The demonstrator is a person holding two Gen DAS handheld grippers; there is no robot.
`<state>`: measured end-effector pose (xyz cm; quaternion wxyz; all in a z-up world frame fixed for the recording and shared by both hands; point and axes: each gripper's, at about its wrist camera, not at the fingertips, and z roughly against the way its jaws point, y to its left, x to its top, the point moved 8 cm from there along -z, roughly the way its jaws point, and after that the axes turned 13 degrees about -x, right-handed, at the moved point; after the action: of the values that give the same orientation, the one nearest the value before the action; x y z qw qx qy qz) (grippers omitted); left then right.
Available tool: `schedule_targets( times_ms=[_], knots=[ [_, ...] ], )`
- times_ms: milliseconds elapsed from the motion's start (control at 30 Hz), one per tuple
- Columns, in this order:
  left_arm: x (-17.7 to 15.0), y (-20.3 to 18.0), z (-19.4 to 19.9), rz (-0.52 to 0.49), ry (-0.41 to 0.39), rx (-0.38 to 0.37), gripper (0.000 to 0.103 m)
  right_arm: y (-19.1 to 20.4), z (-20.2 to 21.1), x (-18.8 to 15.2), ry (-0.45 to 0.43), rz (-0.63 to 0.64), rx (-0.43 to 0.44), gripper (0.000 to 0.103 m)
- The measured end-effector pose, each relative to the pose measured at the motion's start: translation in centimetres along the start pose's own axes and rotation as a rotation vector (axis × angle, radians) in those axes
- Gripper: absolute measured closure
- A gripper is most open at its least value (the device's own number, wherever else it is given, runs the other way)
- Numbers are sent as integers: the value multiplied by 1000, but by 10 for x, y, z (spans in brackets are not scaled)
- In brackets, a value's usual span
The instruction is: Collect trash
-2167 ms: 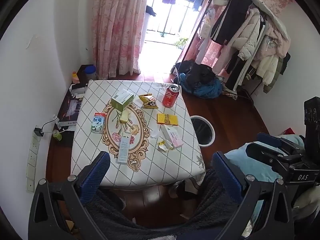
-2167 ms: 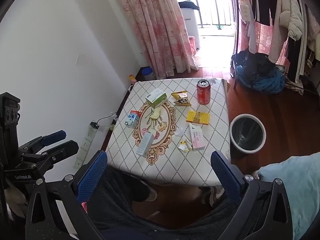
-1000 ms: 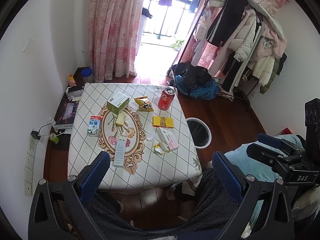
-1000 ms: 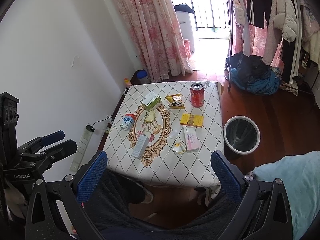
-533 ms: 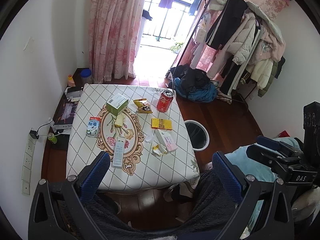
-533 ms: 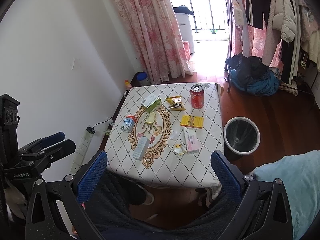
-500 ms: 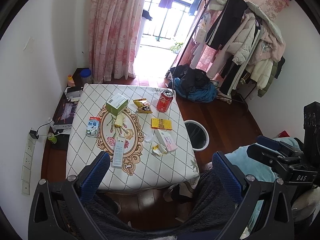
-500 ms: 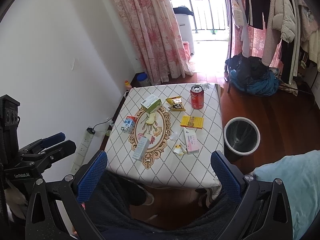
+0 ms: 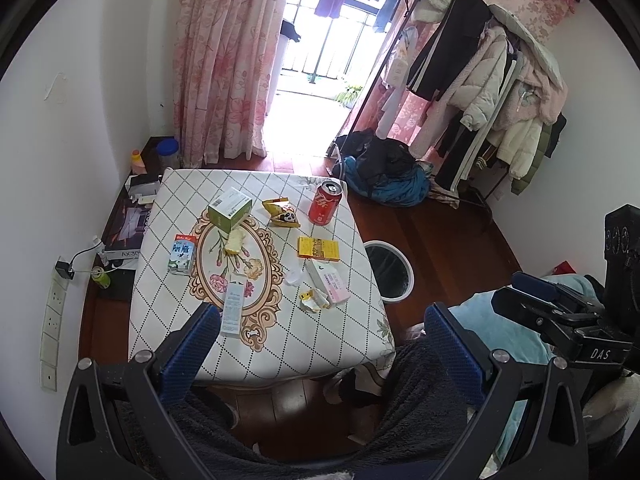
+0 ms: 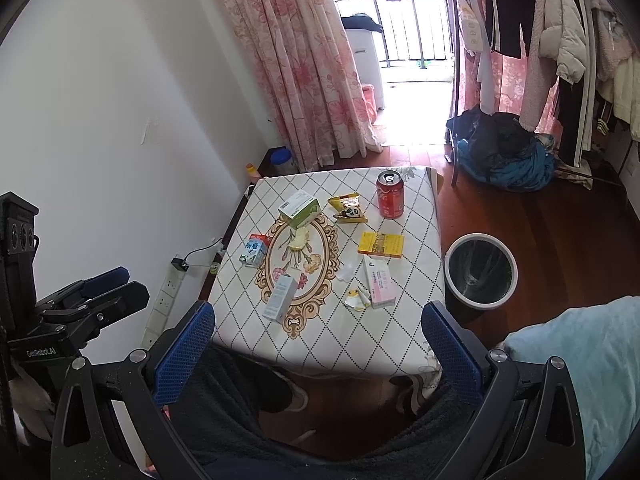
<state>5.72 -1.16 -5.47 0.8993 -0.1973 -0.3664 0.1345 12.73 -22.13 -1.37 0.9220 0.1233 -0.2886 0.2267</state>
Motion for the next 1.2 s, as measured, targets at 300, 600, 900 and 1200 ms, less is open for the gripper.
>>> schedule_targets(
  times_ms=[300, 600, 900, 1200],
  knots=[
    [1, -2, 0, -1, -3, -1, 0, 0, 1, 0, -2, -1, -1, 0],
    [1, -2, 1, 0, -3, -1, 0, -1, 2, -1, -3, -1, 0, 0],
    [1, -2, 0, 0, -3, -1, 0, -2, 3, -1, -4, -2, 1, 0],
    [5, 28, -16, 10, -38, 184, 0, -10, -28, -2, 20, -44, -57, 0]
  ],
)
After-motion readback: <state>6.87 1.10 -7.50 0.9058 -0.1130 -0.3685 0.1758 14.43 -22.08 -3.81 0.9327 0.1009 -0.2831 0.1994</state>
